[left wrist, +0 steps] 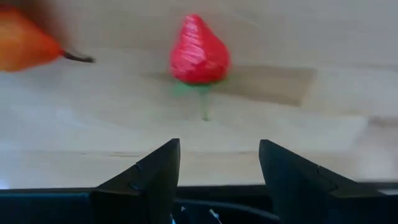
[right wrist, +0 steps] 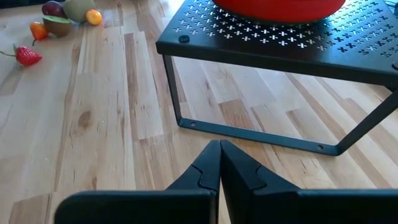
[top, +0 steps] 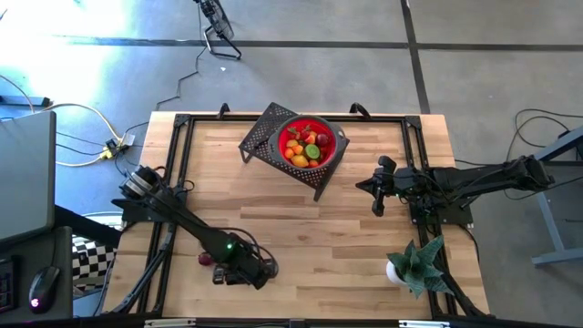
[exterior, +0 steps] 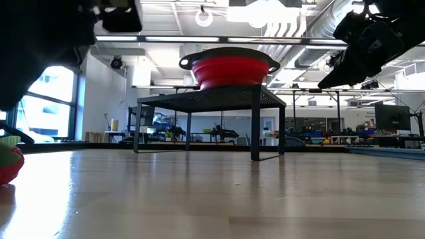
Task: Pick & Place Fruit
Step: Put the strawberry into the strainer bowl on the shelf
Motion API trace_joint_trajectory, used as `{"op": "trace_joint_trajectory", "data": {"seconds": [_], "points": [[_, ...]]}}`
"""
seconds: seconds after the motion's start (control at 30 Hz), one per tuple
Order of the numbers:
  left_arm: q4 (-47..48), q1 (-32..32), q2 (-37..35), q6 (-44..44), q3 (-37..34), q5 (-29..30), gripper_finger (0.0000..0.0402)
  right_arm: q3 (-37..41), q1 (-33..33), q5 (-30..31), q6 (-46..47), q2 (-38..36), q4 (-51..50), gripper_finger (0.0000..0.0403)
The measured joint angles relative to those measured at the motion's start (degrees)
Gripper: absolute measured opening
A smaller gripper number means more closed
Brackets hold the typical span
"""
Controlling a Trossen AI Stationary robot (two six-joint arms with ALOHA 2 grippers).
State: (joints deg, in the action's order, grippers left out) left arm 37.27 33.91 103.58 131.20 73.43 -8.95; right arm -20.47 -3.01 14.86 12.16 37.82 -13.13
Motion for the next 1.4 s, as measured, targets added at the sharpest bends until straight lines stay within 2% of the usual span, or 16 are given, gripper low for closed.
{"op": "trace_joint_trajectory", "data": {"seconds": [0.4,1.4], "points": [[2.00,0.76,0.71,5.87,0.00,0.67,0.0214,0.00,0.02,-0.01,0.01,0.02,-0.04,0.0002],[0.04,0.66,3.51,6.64,0.00,1.73,0.0214,0.00,0.02,-0.01,0.02,0.00,-0.03,0.0003]]}}
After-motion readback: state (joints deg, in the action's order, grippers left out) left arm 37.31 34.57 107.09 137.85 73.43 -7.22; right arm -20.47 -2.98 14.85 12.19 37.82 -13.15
